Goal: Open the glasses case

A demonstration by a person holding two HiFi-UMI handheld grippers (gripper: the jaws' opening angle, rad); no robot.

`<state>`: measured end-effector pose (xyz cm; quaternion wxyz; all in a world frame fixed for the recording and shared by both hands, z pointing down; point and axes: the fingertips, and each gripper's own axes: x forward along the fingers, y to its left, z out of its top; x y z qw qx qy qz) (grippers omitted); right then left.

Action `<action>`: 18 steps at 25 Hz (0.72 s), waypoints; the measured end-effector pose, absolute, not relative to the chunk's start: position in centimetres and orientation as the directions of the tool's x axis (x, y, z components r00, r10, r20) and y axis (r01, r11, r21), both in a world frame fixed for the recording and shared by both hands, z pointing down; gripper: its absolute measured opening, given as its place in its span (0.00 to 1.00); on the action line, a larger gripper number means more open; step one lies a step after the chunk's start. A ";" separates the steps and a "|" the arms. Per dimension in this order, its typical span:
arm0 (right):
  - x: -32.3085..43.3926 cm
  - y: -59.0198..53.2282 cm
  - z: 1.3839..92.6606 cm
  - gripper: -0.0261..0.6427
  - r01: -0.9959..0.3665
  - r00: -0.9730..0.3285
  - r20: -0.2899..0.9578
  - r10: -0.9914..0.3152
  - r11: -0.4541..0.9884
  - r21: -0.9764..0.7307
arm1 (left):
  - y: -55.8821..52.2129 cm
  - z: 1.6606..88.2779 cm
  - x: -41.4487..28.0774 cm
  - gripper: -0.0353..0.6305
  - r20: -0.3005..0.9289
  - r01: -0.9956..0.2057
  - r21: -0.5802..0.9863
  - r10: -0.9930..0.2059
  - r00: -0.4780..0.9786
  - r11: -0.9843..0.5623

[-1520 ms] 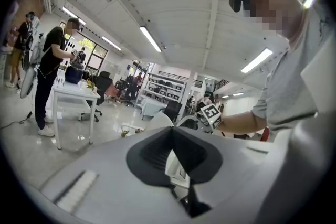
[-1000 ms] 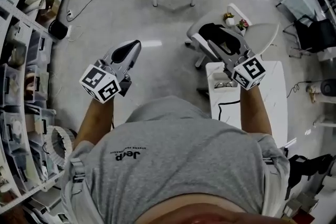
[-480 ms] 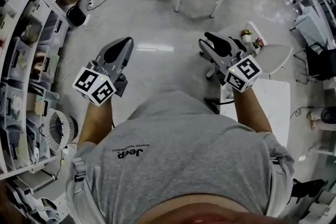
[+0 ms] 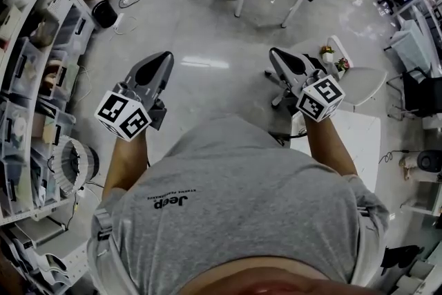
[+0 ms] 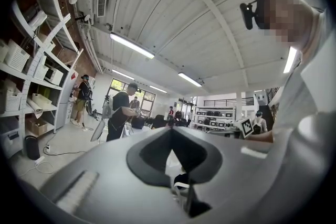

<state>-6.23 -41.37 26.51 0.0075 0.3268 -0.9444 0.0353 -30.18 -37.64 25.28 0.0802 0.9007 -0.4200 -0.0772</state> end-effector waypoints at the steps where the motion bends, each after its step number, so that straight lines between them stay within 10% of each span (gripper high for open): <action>1: -6.3 -41.4 26.5 0.04 -0.618 -0.786 0.039 -0.617 0.784 -0.060 | -37.7 25.3 -30.2 0.12 -0.077 -0.741 0.209 -0.766 0.638 -0.638; 18: -4.9 -41.5 27.4 0.04 -0.635 -0.770 0.085 -0.632 0.772 -0.013 | -38.8 25.8 -27.8 0.12 -0.064 -0.711 0.215 -0.736 0.674 -0.669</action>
